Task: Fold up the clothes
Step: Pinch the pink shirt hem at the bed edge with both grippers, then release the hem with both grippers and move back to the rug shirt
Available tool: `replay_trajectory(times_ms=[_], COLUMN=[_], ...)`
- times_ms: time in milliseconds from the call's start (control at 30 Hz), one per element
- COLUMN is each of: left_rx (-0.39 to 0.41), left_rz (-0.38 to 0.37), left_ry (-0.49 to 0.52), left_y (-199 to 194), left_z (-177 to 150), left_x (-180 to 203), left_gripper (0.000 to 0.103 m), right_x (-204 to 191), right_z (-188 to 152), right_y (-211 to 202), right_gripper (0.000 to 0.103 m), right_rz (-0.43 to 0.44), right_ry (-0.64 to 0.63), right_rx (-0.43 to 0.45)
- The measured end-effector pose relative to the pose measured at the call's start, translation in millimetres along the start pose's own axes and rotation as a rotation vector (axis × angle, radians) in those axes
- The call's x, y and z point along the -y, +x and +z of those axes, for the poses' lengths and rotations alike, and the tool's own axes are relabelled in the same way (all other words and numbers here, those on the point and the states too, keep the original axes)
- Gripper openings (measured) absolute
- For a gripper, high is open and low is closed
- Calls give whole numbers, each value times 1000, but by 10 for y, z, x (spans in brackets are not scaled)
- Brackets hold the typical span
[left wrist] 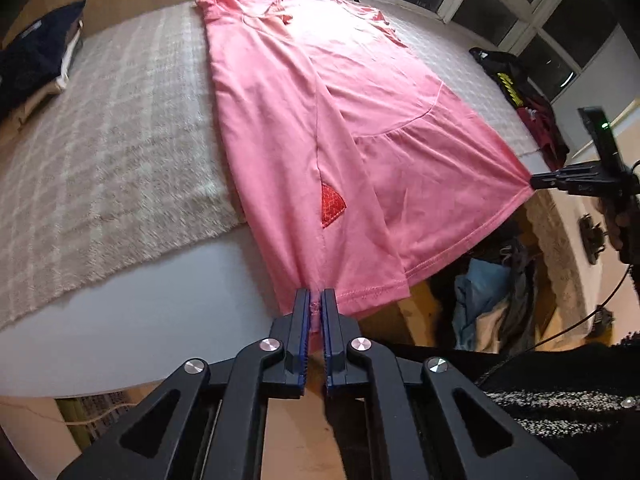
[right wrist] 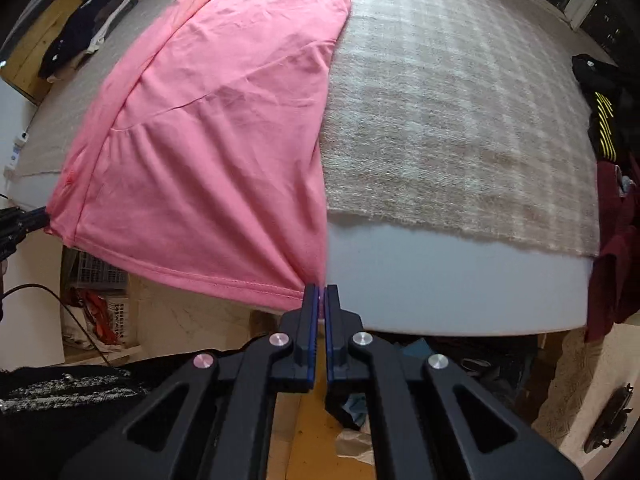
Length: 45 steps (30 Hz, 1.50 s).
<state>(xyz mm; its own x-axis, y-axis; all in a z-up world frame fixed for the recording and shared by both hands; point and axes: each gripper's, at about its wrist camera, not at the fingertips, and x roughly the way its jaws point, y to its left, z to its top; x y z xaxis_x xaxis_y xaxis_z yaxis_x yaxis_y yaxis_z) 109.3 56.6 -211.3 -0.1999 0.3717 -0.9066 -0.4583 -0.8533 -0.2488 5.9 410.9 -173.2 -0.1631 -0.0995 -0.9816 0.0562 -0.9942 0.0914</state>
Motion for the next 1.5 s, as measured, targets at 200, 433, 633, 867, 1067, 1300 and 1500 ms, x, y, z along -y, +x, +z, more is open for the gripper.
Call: replay_trajectory(times_ms=[200, 433, 633, 867, 1067, 1300, 1500], left_rx=[-2, 73, 116, 185, 218, 119, 8], left_rz=[-29, -17, -30, 13, -81, -173, -219], left_ry=[8, 45, -9, -31, 99, 239, 321], left_y=[-21, -170, -322, -648, -393, 101, 576], left_z=[-49, 38, -45, 96, 680, 1149, 1291], left_x=[35, 118, 58, -23, 692, 1526, 2096], left_gripper=[31, 31, 32, 38, 39, 39, 40], right_x=[-226, -748, -712, -250, 526, 1085, 1386], right_z=[46, 505, 1030, 1978, 2638, 2701, 2761], right_y=[-233, -881, -1903, -2226, -1942, -1937, -1652], right_gripper=[13, 13, 46, 47, 47, 47, 58], right_rz=[-20, -13, 39, -71, 44, 115, 70], right_ry=[-24, -145, -236, -218, -107, -147, -215], right_rx=[17, 179, 409, 520, 415, 356, 325])
